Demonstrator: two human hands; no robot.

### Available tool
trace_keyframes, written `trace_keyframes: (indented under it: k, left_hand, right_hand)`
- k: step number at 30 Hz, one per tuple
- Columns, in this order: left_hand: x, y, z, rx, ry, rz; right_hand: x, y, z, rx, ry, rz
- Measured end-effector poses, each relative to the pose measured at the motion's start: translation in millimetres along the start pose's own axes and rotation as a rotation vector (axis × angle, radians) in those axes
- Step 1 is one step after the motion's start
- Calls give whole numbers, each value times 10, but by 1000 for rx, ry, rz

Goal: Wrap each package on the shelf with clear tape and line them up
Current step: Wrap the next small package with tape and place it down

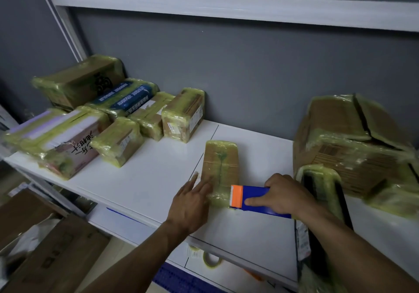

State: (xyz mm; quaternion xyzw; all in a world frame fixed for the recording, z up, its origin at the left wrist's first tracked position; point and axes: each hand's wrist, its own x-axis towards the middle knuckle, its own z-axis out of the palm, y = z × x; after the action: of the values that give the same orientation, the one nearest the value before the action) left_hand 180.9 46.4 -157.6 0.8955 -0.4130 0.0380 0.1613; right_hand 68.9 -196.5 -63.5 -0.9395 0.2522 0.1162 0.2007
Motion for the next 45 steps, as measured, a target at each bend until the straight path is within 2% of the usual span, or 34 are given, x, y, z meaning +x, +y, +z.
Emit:
trace_keyframes:
  k: [3, 7, 15, 18, 21, 24, 30, 34, 38, 45]
  left_hand:
    - [3, 43, -1, -104, -27, 66]
    - [138, 81, -4, -67, -62, 12]
    - [168, -57, 5, -90, -29, 84]
    - [128, -146, -23, -100, 50, 96]
    - [93, -285, -77, -148, 130, 24]
    - [83, -288, -106, -235, 92, -53]
    - [56, -137, -41, 12, -43, 5]
    - [52, -117, -72, -105, -5, -30]
    - [119, -189, -55, -158, 56, 25]
    - [205, -378, -71, -151, -64, 15]
  right_hand:
    - [11, 15, 23, 12, -4, 4]
    - [4, 9, 29, 20, -9, 8]
    - [-77, 9, 68, 70, -19, -45]
    - [-112, 36, 45, 68, -26, -48]
    - [-119, 84, -14, 59, 5, -48]
    - [-96, 100, 0, 53, 10, -47]
    - [-38, 136, 39, 68, 10, -21]
    - [-19, 134, 121, 72, 10, -4]
    - [-33, 111, 134, 121, -11, 13]
    - [-129, 44, 72, 189, -30, 20]
